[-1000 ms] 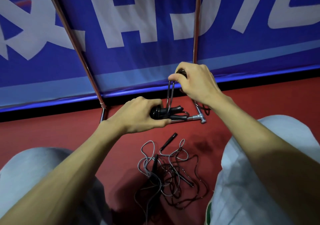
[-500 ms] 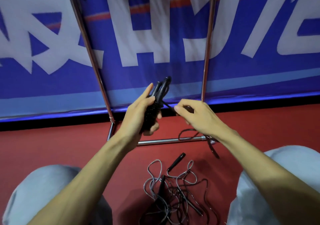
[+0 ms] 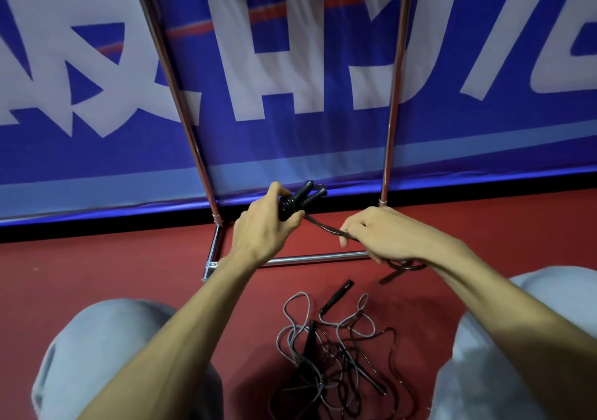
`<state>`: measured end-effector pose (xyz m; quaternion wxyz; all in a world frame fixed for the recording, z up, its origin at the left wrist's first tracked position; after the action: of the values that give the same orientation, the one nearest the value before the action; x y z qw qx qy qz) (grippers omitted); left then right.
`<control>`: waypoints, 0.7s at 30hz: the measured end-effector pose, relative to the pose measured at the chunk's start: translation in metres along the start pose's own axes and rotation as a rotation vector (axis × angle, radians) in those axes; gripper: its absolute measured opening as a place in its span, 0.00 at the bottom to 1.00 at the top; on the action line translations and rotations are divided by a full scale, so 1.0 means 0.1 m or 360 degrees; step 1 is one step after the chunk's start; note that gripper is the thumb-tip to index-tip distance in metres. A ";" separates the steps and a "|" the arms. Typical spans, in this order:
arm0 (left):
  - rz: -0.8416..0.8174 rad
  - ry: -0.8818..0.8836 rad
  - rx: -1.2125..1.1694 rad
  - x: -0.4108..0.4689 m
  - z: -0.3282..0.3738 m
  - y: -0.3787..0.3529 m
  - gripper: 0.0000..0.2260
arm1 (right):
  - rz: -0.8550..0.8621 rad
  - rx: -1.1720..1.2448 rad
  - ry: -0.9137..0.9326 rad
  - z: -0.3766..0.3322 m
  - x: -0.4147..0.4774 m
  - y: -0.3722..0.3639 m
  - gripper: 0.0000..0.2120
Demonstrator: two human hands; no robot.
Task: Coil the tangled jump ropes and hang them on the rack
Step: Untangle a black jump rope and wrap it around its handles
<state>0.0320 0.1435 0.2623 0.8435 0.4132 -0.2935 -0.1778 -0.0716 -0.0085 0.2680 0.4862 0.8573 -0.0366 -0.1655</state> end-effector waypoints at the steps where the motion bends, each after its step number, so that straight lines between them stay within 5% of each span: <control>1: -0.0026 -0.0038 0.0103 0.00 0.01 0.01 0.14 | 0.0026 -0.0096 0.0017 0.00 -0.01 0.01 0.13; 6: -0.0215 -0.0220 0.0364 -0.03 0.12 0.00 0.13 | 0.0359 -0.0583 0.0346 -0.16 -0.17 0.13 0.13; 11: -0.0463 -0.0550 0.0592 -0.14 0.36 -0.18 0.12 | 0.0556 -0.0502 0.0631 -0.26 -0.20 0.24 0.08; 17: -0.0571 -0.0652 0.0531 -0.16 0.50 -0.25 0.25 | 0.0945 -0.0134 0.0390 -0.05 -0.13 0.44 0.11; 21: -0.0558 -0.0712 0.0340 -0.19 0.60 -0.13 0.15 | 0.0951 0.0067 0.0328 -0.04 -0.13 0.48 0.16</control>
<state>-0.0217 0.1105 0.2750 0.6662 0.4944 -0.4134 -0.3754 -0.0775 -0.0276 0.3139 0.4965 0.8307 -0.2409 0.0732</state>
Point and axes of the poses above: each hand's wrist, its own x-axis towards the middle knuckle, its own y-axis out of the back of the hand, z = x × y, the point moved 7 cm from there along x, towards the middle knuckle, and after that the axes turned 9 degrees about -y, right-handed, at the moved point
